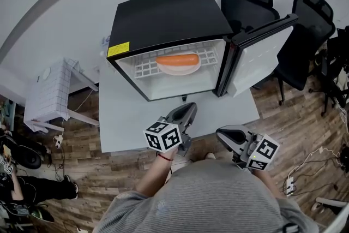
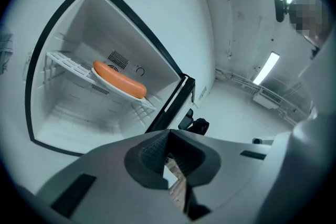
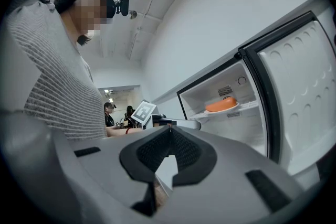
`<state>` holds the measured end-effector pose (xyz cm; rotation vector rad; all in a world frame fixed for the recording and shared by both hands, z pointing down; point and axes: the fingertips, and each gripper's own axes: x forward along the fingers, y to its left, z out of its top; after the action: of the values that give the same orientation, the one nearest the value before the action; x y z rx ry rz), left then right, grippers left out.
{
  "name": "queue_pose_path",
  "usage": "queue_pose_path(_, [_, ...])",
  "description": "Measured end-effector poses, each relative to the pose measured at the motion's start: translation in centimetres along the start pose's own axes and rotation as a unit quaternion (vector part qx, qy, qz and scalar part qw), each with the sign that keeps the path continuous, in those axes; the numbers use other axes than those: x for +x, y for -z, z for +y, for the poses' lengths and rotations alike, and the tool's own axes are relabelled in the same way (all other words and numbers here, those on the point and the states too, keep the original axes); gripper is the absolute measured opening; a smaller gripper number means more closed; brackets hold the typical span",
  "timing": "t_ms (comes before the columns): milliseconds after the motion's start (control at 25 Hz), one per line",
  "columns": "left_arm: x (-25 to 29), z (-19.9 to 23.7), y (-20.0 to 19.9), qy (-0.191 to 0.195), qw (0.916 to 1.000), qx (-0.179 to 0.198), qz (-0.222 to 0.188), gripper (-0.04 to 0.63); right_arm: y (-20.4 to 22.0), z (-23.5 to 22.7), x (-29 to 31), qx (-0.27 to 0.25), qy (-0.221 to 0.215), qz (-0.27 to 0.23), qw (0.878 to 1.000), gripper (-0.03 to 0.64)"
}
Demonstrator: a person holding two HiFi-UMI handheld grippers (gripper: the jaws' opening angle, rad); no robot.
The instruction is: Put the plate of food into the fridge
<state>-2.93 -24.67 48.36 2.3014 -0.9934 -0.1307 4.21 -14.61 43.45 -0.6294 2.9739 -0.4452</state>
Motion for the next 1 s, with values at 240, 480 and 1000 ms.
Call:
queue_pose_path(240, [-0.8,-1.1,0.5,0.010,0.9998,0.015,0.000,0.011,0.1,0.0,0.2,-0.001,-0.003,0.003,1.000,0.014])
queue_pose_path(480, [-1.4,-3.5,1.4,0.042,0.9978,0.052,0.007,0.011,0.2,0.0,0.4,-0.002,-0.004,0.008,1.000,0.014])
queue_pose_path(1000, [-2.7,-6.9,3.0,0.095,0.9922,0.080,0.006,0.011,0.2,-0.1,0.5,-0.013,-0.003,0.022,1.000,0.014])
